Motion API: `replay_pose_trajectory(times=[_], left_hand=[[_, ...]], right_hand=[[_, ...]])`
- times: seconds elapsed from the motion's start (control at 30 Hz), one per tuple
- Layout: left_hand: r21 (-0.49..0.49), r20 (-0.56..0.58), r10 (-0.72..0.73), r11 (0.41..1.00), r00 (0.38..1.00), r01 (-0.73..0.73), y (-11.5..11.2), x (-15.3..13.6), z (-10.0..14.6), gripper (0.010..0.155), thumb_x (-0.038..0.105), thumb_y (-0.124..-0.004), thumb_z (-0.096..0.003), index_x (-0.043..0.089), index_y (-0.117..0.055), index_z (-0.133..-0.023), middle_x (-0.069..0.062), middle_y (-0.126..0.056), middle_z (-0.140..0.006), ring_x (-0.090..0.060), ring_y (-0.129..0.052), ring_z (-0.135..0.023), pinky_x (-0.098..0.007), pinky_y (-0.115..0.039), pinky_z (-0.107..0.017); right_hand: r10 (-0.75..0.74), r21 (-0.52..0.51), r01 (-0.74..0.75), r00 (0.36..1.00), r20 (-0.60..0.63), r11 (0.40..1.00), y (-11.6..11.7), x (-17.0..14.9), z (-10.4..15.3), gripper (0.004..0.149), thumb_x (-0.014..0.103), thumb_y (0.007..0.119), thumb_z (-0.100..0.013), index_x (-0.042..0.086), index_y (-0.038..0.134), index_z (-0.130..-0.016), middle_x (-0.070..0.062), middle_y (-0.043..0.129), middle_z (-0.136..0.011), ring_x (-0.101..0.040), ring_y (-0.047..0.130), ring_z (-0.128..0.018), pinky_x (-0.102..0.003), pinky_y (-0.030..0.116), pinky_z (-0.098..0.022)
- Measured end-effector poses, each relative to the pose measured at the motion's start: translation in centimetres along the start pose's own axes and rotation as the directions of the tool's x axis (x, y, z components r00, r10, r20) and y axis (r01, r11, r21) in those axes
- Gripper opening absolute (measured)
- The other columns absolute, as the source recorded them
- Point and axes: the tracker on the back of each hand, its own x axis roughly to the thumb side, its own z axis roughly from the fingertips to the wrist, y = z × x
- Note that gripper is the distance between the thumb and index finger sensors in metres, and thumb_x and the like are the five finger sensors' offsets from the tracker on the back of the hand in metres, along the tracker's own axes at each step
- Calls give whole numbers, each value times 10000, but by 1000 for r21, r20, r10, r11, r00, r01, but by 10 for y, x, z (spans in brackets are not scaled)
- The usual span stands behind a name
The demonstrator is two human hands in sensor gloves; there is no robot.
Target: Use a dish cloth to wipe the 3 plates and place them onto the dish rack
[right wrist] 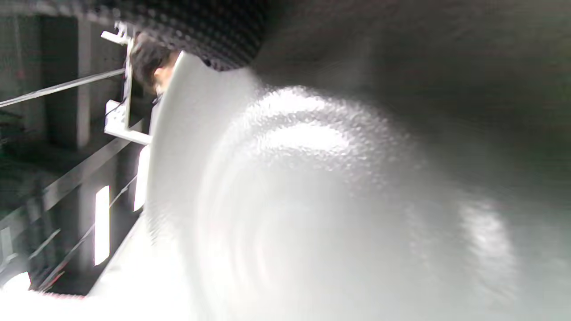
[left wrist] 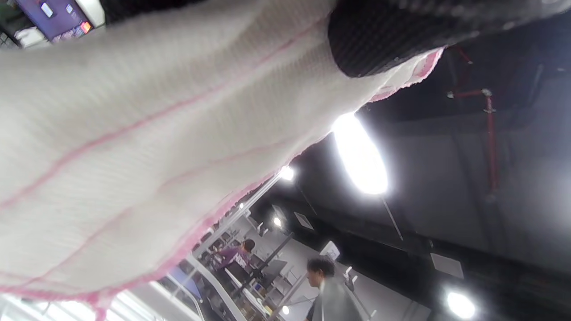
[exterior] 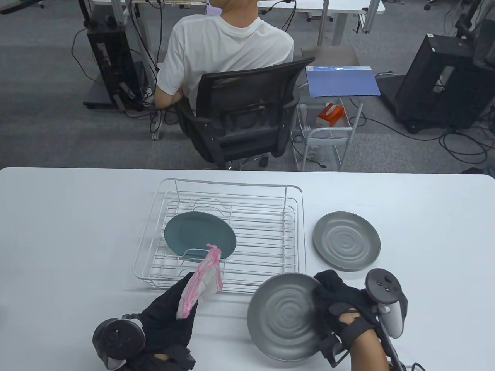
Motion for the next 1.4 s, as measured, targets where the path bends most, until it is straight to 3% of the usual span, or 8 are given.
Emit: replay_pose_trajectory(times=[0.17, 0.3, 0.43, 0.57, 0.73, 0.97, 1.13, 1.4], left_hand=[[10, 110, -158, 987, 981, 158, -2, 17, 2, 498, 381, -735, -562, 287, -662, -1046, -114, -759, -1086, -404, -818, -973, -609, -605, -706], [-58, 216, -282, 952, 935, 301, -16, 33, 5, 497, 368, -755, -550, 277, -692, -1035, -118, -772, -1083, -408, -801, -989, -617, -590, -715], [-133, 296, -431, 865, 852, 484, -38, 44, 6, 498, 377, -775, -540, 284, -711, -1025, -96, -786, -1087, -377, -782, -1023, -596, -586, -731], [-269, 313, -535, 743, 785, 613, -57, 42, 5, 537, 390, -760, -547, 254, -657, -1055, -94, -644, -1150, -352, -575, -1108, -580, -462, -760], [-394, 273, -522, 706, 808, 589, -65, 36, 2, 596, 427, -719, -559, 242, -537, -1095, -71, -440, -1180, -316, -339, -1136, -557, -332, -767], [-464, 213, -466, 725, 859, 509, -62, 30, 0, 611, 465, -684, -559, 207, -548, -1096, -103, -454, -1175, -340, -344, -1129, -569, -344, -761], [-556, 234, -362, 712, 902, 430, -70, 32, 2, 617, 488, -680, -555, 209, -568, -1094, -98, -466, -1179, -343, -341, -1134, -568, -341, -765], [-657, 296, -251, 647, 922, 387, -80, 45, 9, 620, 484, -673, -561, 228, -523, -1105, -83, -397, -1189, -366, -297, -1139, -563, -306, -774]], right_hand=[[-22, 7, 22, 1000, -5, 1000, 45, 14, -2, 440, 244, 734, -462, 62, 640, -851, -304, 805, -733, -456, 1011, -485, -633, 827, -361], [20, -35, -20, 1000, 16, 999, 67, 22, -3, 475, 225, 733, -465, 60, 614, -894, -255, 831, -737, -437, 1000, -509, -627, 815, -383], [-128, 22, 127, 990, 55, 992, 83, 13, -3, 522, 213, 729, -459, 15, 603, -925, -256, 832, -740, -433, 1001, -504, -625, 817, -382], [-276, 130, 262, 955, 104, 956, 94, 1, -3, 534, 209, 731, -458, -10, 587, -923, -291, 792, -760, -442, 983, -519, -631, 802, -396], [-265, 93, 252, 950, 167, 963, 95, 5, 4, 543, 214, 743, -451, 14, 580, -929, -295, 776, -771, -441, 974, -534, -632, 796, -408], [-345, -59, 366, 910, 229, 929, 78, 5, 14, 541, 243, 741, -460, 34, 570, -928, -290, 751, -793, -449, 958, -565, -627, 785, -428], [-445, -170, 493, 859, 255, 853, 70, 0, 20, 544, 271, 732, -465, 90, 554, -946, -256, 710, -841, -454, 903, -634, -623, 748, -463], [-626, -56, 651, 748, 221, 757, 83, -5, 18, 556, 261, 749, -479, 143, 538, -980, -245, 603, -915, -499, 738, -747, -652, 690, -500]])
